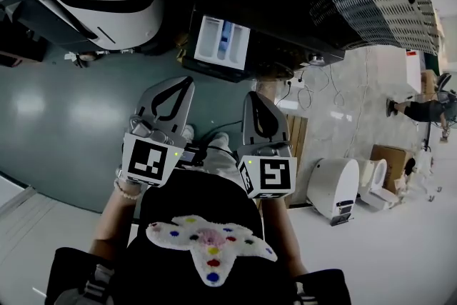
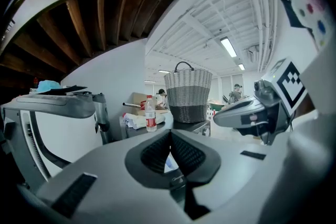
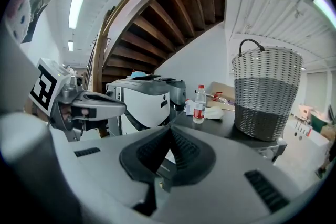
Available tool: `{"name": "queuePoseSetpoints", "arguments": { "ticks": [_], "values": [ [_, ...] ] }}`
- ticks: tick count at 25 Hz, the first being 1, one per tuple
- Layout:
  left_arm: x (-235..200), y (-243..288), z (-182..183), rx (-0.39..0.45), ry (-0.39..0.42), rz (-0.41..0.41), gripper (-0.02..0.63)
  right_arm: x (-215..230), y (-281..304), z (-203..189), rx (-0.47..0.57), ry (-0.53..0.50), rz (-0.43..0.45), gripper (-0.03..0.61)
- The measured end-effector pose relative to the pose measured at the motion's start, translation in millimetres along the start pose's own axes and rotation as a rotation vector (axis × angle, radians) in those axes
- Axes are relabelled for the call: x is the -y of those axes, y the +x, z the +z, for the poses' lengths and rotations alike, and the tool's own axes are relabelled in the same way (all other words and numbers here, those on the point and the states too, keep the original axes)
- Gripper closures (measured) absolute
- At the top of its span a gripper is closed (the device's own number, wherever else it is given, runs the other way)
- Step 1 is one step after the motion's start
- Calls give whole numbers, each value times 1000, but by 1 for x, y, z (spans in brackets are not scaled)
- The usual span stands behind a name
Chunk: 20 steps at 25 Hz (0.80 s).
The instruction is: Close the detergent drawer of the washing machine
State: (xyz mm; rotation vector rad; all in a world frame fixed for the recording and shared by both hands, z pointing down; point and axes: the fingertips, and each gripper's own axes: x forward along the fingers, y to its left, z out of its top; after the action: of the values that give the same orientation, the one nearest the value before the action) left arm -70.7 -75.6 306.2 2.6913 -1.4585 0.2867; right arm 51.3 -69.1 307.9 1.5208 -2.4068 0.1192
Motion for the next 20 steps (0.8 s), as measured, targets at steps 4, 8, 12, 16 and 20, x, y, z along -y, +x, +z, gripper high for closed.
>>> {"name": "queuePoseSetpoints", "arguments": {
  "ticks": [4, 8, 12, 16, 20],
  "values": [
    [1, 4, 3, 6, -27, 16, 602, 6, 2, 3, 16, -6, 11, 574],
    [4, 8, 2, -7, -33, 17, 601, 7, 5, 0, 21, 2, 30, 572],
    [2, 10, 0, -13, -50, 31, 581, 2, 12, -5, 17, -20, 82, 489],
    [1, 13, -8, -41, -39, 40, 512, 4, 17, -12, 5, -17, 96, 471],
    [-3, 18, -14, -57, -34, 59, 500, 8, 23, -24, -14, -6, 118, 471]
  ]
}}
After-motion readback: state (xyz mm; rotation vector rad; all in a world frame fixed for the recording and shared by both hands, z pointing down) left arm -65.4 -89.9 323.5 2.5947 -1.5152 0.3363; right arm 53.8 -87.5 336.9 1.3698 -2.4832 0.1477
